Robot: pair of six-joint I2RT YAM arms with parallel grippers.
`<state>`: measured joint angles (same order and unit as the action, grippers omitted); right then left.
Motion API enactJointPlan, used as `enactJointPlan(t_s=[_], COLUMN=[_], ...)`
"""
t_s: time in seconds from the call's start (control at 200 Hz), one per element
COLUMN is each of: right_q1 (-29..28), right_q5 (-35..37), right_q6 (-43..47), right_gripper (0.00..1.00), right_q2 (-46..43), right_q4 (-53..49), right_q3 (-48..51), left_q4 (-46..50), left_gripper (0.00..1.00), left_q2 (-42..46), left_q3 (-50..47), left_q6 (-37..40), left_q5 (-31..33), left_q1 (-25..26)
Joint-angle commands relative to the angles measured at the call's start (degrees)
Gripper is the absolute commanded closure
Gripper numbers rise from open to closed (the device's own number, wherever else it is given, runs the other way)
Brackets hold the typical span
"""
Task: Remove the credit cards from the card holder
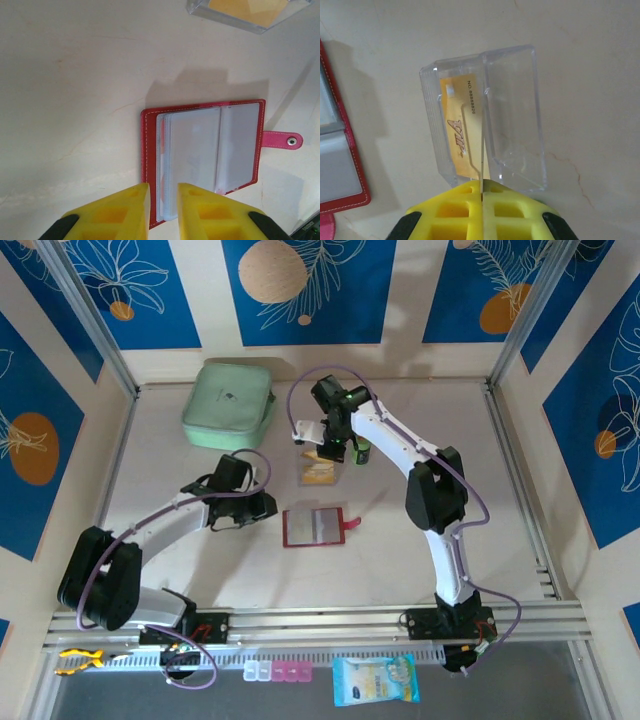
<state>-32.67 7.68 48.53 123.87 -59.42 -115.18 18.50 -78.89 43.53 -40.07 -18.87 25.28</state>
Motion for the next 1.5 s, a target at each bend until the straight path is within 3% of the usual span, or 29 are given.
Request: enactJointPlan(t_s=[0.0, 0.105, 0.355, 0.67, 0.91, 1.326, 1.496], right_q1=[0.0, 0.0, 0.1, -0.5, -3.2, -11.6, -11.9], right_q5=[-1.8, -1.7, 0.0, -1.3, -3.5, -3.7, -7.4], right_q6=[2.2, 2.3, 1.0, -7.3, -26.2, -69.8, -80.9], right_gripper=[1.00, 0.99, 0.83, 0.83, 0.83, 0.86, 0.88], right_q2=[1.7, 2.2, 2.3, -3.9, -10.5, -23.0, -26.1], right_q4=[-3.2, -2.9, -2.1, 3.6, 10.0, 27.6, 29.7], right_q3=[-1.2, -0.7, -0.5, 5.8, 15.1, 39.4, 45.3], left_q4=[2.1, 2.5, 1.8, -1.5, -5.2, -12.9, -14.2], left_gripper=[0.78, 0.78, 0.76, 0.75, 0.75, 0.78, 0.81], left_q2=[1.4, 1.5, 2.1, -0.2, -2.1, -6.2, -6.6], left_q3=[1.0, 0.9, 0.2, 0.1, -0.7, -5.5, -7.9], left_q6=[1.2, 1.4, 0.6, -0.2, -1.9, -5.1, -5.3], left_q5=[0.6, 0.5, -0.1, -3.1, -5.7, -7.4, -6.1], left_q1=[-0.9, -1.2, -1.5, -1.6, -1.4, 3.6, 4.6])
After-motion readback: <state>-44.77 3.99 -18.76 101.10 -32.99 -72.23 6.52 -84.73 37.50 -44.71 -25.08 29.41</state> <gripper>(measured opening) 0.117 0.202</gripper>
